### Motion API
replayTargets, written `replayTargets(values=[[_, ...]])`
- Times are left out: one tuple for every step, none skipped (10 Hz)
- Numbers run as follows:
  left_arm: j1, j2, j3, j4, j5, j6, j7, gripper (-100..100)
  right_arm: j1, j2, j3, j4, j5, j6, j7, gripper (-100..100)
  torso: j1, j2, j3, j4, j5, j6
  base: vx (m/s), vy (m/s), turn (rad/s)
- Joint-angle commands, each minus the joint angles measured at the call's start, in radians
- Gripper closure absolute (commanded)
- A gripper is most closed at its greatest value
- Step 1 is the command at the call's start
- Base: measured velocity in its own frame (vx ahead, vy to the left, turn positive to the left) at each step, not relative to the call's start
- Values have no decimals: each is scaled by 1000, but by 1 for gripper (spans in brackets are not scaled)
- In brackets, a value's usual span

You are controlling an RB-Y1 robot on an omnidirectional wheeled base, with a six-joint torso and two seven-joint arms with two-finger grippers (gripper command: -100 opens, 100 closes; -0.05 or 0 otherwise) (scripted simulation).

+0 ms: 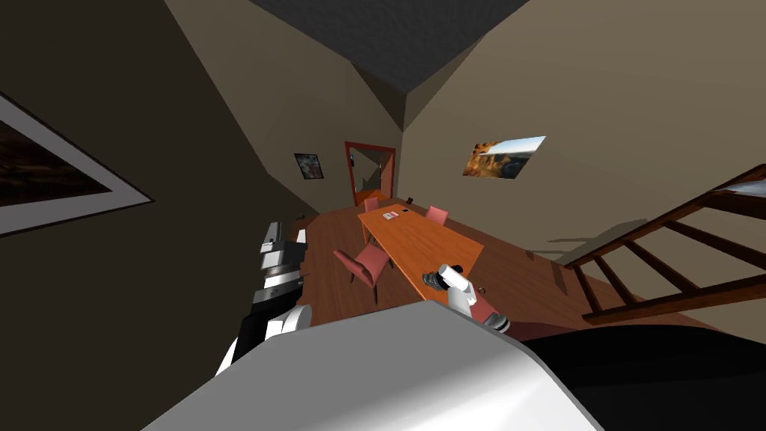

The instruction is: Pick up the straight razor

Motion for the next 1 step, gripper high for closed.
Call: replayTargets(values=[[0,0,0,0,0,0,0,0,0,0,0,0,0,0,0,0,0,0,0,0,0,0,0,0,0]])
